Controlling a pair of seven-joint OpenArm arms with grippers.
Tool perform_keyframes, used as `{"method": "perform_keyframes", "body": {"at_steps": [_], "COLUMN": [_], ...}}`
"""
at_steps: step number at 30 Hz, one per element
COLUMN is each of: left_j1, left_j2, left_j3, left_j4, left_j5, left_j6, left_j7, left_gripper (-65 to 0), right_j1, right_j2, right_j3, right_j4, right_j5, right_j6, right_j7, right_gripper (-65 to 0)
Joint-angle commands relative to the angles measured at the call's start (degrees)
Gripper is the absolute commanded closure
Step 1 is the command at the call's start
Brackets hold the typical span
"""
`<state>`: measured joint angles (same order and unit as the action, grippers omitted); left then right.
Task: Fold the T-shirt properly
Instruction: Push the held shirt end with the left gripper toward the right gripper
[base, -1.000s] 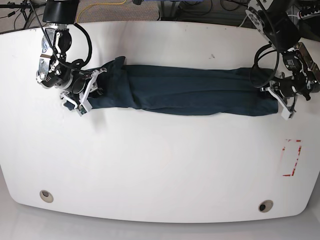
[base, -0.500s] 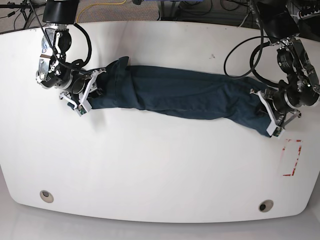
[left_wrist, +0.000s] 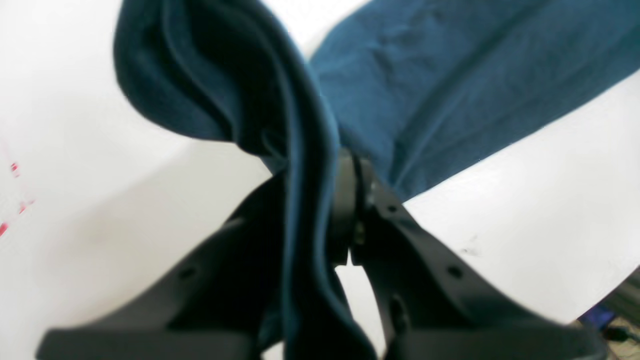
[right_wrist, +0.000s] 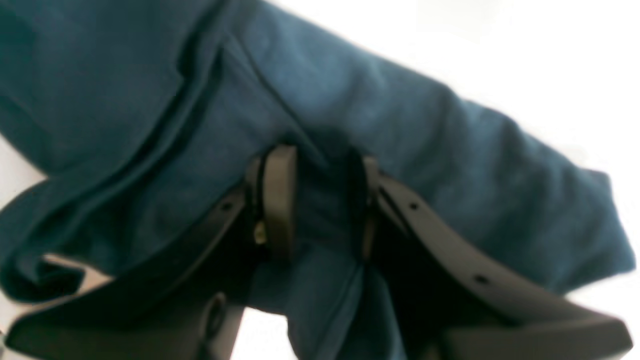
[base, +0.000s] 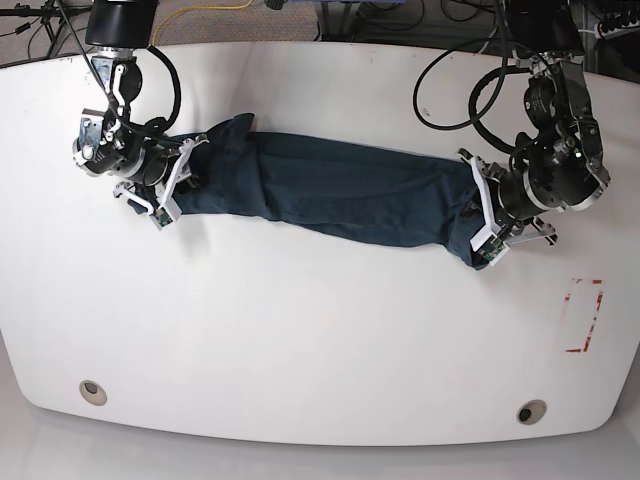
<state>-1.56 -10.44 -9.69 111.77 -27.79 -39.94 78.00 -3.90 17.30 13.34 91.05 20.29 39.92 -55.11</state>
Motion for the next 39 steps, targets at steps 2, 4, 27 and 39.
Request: {"method": "perform_keyframes", "body": {"at_steps": [2,4,27,39], "left_j1": [-0.85,-0.85,-3.14,-8.24], "left_j2": [1.87,3.45,19.44,19.44], "left_j3": [0.16,0.33,4.02,4.2], "left_j4": [0.98,0.72,-7.46,-16.42], "left_j5": [-0.65,-0.74,12.19,11.84], "left_j6": [-0.06,-0.06,-0.06,-0.06], "left_j7": [-0.94,-0.94,-2.52,-4.19], "left_gripper": [-5.3,-5.3,-5.4,-5.6], "right_j1": [0.78,0.78,0.69,0.6], "right_j2": [0.77,0.77,-1.08,-1.08], "right_j3": [0.24,0.24,0.24,0.24], "right_j4": [1.04,1.13,1.22,1.22], "right_j5": [0.32,0.32,-0.21,-0.12], "right_j6": [0.08,0.08,0.08,0.08], "right_j7": [1.18,1.18,1.18,1.18], "right_gripper": [-15.9,-15.9,-15.9,-15.9]}}
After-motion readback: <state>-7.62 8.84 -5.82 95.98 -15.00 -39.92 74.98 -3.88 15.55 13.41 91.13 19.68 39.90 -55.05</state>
